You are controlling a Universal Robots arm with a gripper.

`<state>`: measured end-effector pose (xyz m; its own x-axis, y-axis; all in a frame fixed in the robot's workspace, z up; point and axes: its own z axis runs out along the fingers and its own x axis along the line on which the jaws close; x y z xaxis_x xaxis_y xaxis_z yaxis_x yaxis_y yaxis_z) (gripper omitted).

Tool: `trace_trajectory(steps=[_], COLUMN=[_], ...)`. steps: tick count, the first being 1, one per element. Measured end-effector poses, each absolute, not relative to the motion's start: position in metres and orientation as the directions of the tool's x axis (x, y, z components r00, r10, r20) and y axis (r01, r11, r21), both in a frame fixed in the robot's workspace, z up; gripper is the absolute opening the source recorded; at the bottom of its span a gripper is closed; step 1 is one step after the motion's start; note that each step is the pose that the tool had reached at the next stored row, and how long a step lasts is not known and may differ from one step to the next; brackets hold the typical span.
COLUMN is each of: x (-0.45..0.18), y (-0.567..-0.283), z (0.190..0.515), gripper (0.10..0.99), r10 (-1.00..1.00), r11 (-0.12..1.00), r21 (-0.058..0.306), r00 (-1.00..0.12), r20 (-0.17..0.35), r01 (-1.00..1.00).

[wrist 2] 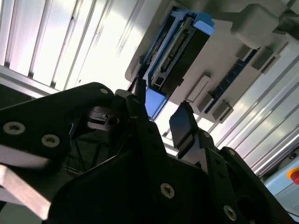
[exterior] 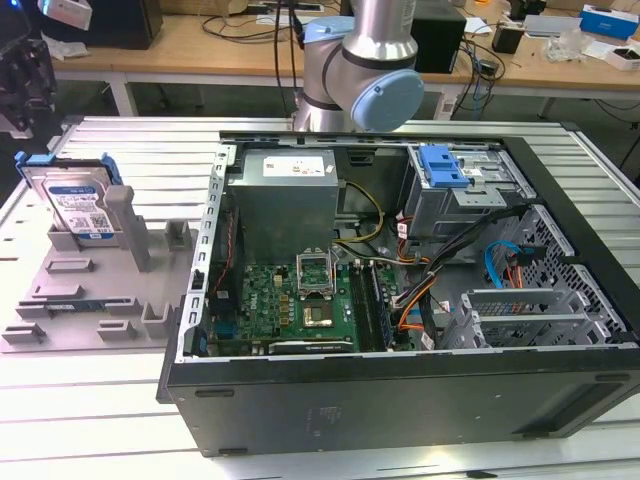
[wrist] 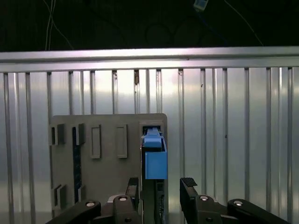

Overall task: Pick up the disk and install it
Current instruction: 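Pick up the disk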

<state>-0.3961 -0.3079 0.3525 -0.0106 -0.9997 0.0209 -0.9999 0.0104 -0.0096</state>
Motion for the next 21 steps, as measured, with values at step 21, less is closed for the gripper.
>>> trace_trajectory(steps=[21], x=[-0.401], y=[-0.311], z=[0.339], gripper=[0.482], r10=[-1.0], r11=[-0.002], r21=[0.021], r00=[0.003], r20=[0.022], r01=[-1.0])
